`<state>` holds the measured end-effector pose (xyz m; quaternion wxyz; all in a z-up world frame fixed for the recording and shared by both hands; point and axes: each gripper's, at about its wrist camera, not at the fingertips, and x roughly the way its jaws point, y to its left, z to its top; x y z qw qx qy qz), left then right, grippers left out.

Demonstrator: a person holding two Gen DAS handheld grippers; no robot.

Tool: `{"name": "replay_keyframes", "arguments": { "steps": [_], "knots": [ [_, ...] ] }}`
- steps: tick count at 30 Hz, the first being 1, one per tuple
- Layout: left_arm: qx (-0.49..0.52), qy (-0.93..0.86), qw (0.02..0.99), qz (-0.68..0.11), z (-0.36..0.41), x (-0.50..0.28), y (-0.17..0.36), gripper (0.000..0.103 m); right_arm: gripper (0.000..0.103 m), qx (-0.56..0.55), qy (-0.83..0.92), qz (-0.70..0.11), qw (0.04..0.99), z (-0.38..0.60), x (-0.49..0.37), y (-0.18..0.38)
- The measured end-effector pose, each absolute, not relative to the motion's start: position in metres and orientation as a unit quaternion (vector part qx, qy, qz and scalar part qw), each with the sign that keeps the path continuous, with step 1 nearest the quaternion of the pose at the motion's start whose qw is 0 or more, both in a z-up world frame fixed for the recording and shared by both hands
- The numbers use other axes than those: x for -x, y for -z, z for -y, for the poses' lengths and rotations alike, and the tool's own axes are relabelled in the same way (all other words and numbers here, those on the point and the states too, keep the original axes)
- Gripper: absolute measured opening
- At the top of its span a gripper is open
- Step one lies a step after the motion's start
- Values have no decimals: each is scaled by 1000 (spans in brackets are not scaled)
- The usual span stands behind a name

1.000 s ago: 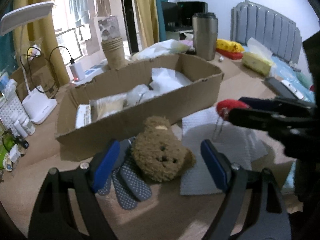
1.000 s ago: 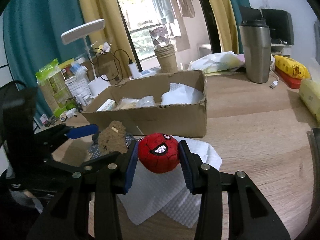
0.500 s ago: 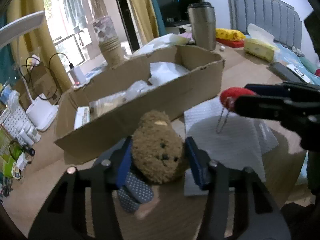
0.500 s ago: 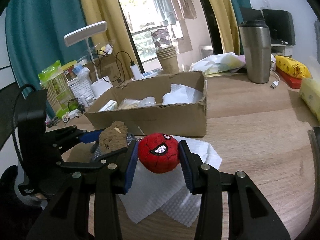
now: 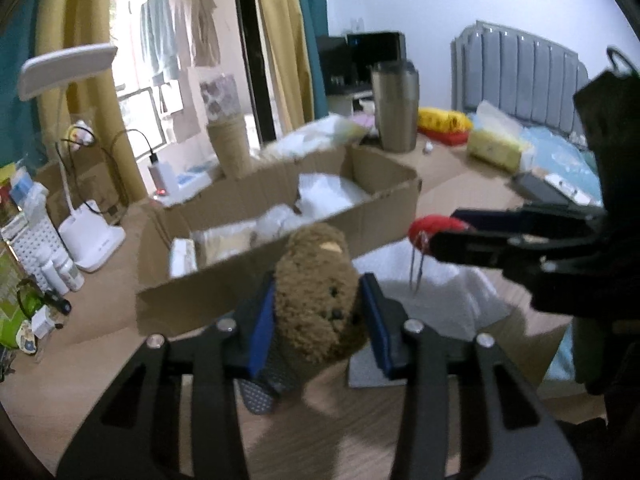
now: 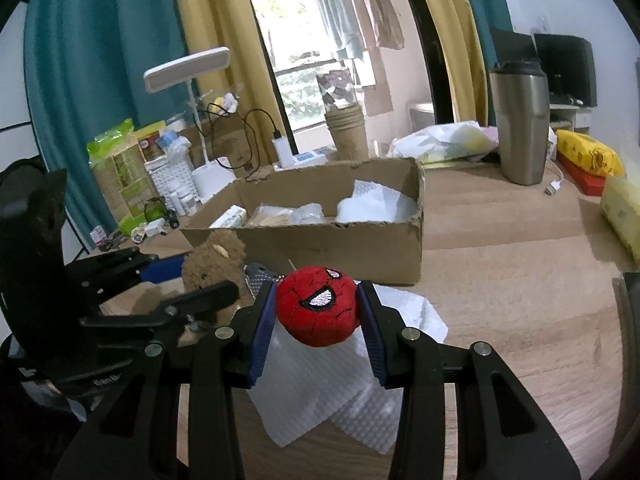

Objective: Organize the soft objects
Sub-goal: 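Lift the teddy bear with the left gripper while the right gripper carries the red ball over the box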

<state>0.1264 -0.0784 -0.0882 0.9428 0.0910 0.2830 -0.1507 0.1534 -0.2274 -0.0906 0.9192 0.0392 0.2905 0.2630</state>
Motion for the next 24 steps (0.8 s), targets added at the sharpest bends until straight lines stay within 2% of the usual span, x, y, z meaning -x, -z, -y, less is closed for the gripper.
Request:
{"name": "replay_keyframes", "arguments": {
  "steps": [24],
  "knots": [
    [-18, 142, 973, -180, 46, -113, 42, 43, 43, -10, -251, -250, 935, 226, -154, 60]
  ]
}}
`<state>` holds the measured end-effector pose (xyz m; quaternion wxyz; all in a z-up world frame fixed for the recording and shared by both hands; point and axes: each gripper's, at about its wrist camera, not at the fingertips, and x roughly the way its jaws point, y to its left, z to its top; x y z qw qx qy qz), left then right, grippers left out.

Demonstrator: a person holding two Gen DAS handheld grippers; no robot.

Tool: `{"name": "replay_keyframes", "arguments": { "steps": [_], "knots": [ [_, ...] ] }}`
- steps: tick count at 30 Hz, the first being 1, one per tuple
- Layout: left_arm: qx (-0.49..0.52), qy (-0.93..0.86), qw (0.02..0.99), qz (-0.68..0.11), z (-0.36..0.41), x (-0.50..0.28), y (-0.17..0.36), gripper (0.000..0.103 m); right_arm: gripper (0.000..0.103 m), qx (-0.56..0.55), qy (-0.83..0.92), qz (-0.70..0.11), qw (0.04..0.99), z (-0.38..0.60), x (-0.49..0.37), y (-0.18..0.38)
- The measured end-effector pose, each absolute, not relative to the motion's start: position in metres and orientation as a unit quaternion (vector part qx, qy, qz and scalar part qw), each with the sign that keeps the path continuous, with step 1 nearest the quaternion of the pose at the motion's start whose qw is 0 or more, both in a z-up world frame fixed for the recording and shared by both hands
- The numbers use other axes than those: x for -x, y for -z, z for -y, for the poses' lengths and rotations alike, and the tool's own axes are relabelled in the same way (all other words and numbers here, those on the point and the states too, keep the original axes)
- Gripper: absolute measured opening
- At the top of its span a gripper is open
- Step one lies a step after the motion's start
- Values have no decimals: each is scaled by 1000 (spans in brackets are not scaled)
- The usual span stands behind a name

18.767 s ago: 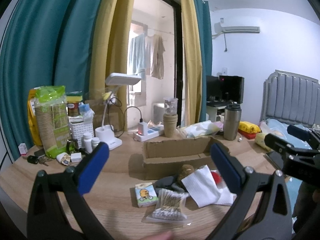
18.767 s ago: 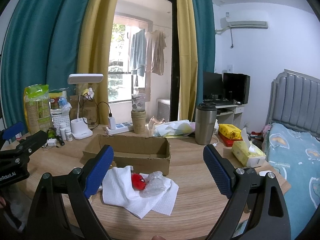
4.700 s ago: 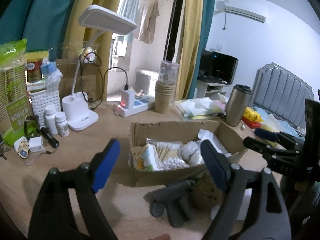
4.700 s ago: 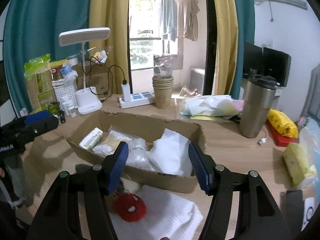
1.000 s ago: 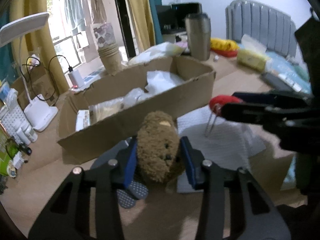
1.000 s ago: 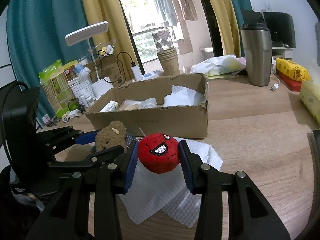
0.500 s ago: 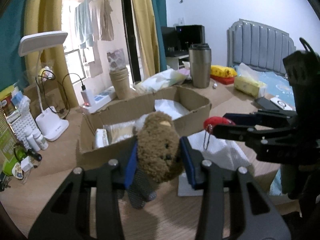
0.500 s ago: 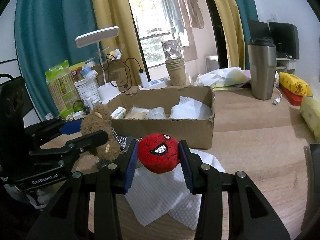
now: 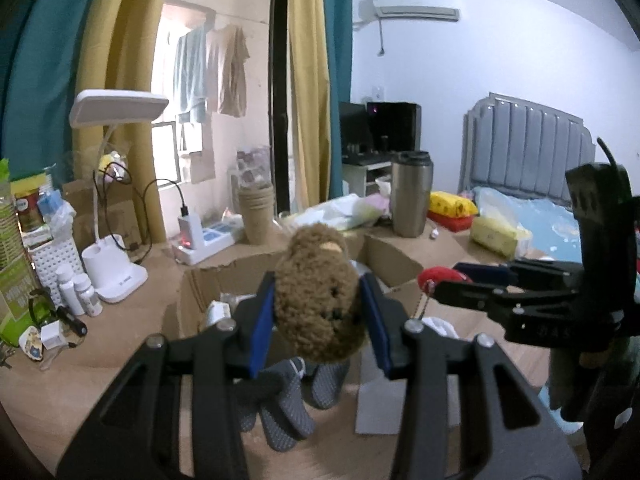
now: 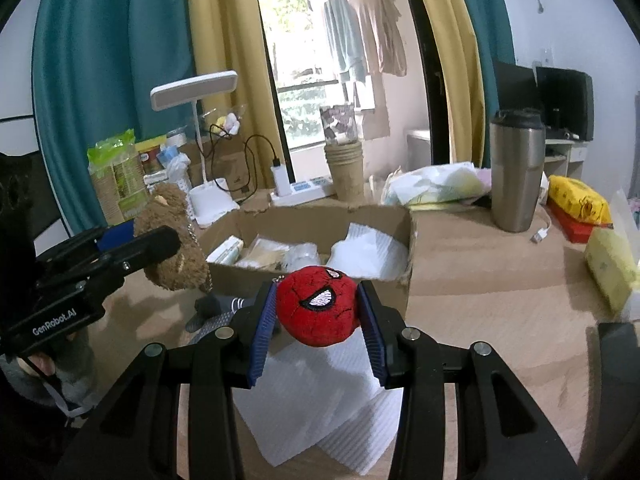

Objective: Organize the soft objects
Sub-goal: 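Lift the teddy bear with the left gripper while the right gripper carries the red ball over the box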

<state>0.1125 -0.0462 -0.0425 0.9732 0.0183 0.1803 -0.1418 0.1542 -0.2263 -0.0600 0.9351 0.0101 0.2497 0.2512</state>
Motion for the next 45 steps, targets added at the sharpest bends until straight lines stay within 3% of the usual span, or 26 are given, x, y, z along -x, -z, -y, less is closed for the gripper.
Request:
{"name": "replay_keyframes", "arguments": {
  "steps": [24, 45],
  "knots": [
    [18, 122, 977, -171, 43, -142, 36, 43, 43, 7, -237, -196, 952, 235, -186, 28],
    [34, 106, 976, -186, 41, -165, 46, 43, 48, 18, -196, -255, 947, 216, -234, 63]
  ]
}}
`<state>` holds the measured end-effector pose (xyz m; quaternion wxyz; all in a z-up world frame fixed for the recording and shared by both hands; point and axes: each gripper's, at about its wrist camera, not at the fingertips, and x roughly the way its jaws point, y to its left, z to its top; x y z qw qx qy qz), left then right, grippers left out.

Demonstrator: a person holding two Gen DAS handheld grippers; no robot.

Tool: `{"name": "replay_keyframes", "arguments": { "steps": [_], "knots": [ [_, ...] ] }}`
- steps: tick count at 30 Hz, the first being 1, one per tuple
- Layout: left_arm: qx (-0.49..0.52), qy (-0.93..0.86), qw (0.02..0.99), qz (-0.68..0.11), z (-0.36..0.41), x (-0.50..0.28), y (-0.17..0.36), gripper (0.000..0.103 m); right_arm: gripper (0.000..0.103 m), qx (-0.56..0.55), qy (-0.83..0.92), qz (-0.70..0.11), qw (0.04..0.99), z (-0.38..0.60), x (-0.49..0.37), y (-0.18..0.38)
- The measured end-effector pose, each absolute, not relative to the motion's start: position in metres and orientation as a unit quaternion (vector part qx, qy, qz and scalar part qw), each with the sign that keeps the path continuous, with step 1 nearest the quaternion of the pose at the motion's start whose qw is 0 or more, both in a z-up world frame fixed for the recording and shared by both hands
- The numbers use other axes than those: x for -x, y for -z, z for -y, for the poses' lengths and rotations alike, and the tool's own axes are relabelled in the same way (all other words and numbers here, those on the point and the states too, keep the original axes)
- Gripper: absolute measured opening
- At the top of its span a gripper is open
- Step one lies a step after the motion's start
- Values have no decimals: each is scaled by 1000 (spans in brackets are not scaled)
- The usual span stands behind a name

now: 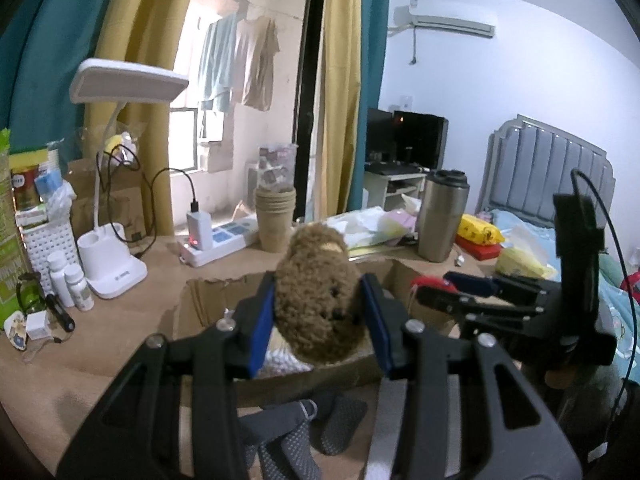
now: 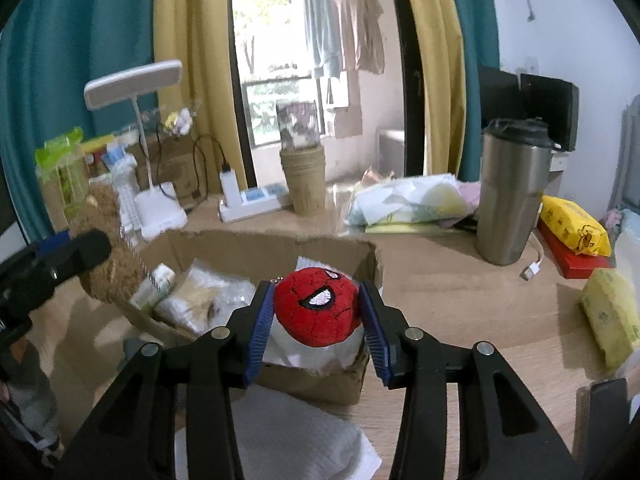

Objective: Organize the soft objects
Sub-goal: 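Lift the teddy bear with the left gripper while the right gripper carries the red ball over the box, then open the right gripper to drop the red ball while the left gripper lowers the teddy bear into the box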

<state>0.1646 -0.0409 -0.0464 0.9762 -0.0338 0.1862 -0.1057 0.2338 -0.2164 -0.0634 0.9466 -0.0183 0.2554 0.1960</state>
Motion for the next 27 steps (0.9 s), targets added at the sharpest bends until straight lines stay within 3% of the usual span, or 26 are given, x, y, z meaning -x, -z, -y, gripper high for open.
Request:
{"name": "replay_keyframes", "arguments": {
  "steps": [4, 6, 27],
  "knots": [
    [34, 103, 975, -196, 42, -174, 50, 44, 65, 28, -189, -270, 944, 214, -239, 72],
    [35, 102, 973, -206, 44, -181, 53, 44, 68, 25, -184, -269, 945, 216, -239, 72],
    [28, 148, 959, -241, 101, -243, 59, 44, 68, -1, -165, -217, 962, 254, -230, 45]
  ]
}}
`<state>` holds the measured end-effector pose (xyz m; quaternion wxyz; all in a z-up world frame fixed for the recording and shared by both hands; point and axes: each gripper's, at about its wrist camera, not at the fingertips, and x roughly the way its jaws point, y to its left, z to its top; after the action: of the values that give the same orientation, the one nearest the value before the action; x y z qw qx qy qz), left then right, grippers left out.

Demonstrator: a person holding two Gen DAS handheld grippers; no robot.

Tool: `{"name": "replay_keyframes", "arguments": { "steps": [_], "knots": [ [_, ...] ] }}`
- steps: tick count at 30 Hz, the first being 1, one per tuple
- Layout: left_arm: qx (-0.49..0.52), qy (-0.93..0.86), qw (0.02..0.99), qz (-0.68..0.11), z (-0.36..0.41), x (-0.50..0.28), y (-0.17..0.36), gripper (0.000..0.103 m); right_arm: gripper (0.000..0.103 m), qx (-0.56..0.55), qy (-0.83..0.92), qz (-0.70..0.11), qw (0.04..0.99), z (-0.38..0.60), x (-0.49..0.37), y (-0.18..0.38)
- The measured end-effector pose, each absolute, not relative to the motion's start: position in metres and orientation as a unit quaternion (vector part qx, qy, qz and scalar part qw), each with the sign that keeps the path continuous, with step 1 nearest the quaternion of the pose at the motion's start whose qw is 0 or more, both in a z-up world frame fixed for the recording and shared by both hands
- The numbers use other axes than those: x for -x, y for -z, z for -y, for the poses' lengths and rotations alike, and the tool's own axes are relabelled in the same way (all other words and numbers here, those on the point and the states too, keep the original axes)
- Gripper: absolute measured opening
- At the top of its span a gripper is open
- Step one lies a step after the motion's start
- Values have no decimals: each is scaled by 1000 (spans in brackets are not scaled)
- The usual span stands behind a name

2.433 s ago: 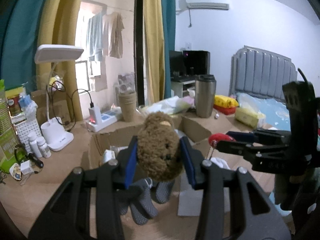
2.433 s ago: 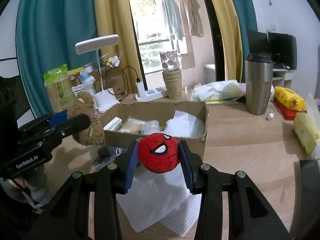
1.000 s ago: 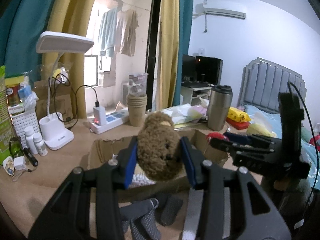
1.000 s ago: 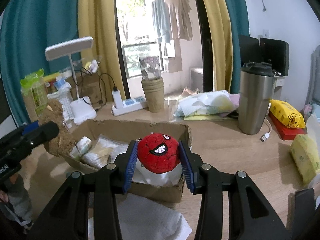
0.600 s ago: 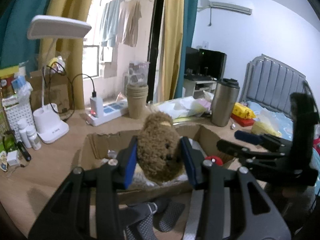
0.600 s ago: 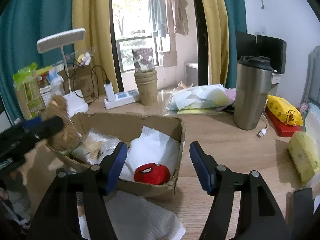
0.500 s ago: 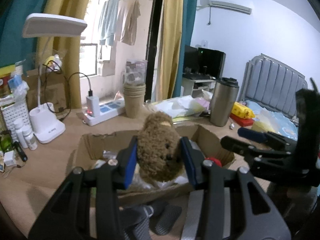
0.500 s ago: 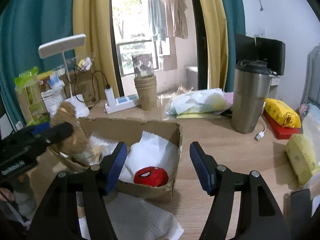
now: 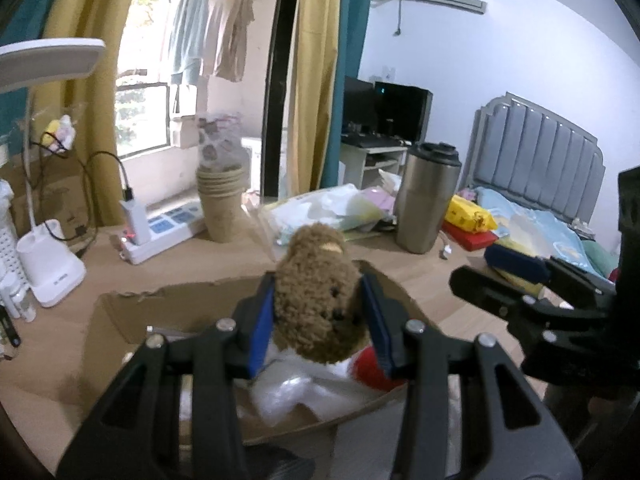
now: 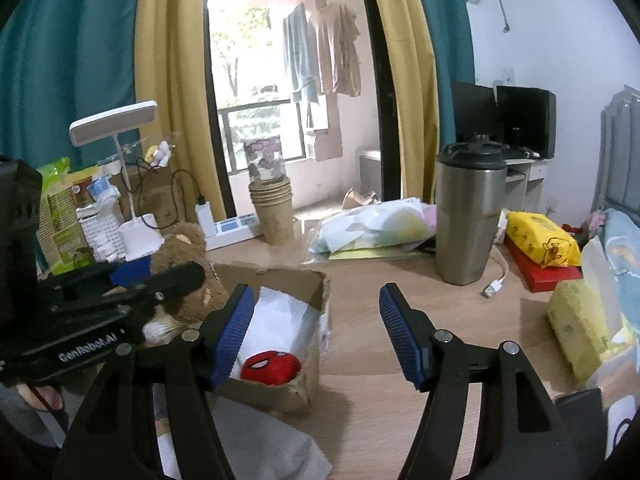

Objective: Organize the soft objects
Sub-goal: 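Open the right gripper to drop the red ball while the left gripper lowers the teddy bear into the box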

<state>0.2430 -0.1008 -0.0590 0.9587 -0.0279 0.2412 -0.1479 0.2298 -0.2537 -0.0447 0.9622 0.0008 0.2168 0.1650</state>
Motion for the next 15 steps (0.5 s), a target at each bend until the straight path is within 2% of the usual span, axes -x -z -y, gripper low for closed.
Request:
{"name": "replay_keyframes", "arguments": {
  "steps": [11, 15],
  "knots": [
    [37, 156, 943, -292, 129, -282, 82, 44, 68, -10, -153, -217, 964, 277, -243, 46],
    [41, 173, 933, -312, 134, -287, 88, 52, 68, -16, -149, -219, 964, 282, -244, 50]
  ]
}}
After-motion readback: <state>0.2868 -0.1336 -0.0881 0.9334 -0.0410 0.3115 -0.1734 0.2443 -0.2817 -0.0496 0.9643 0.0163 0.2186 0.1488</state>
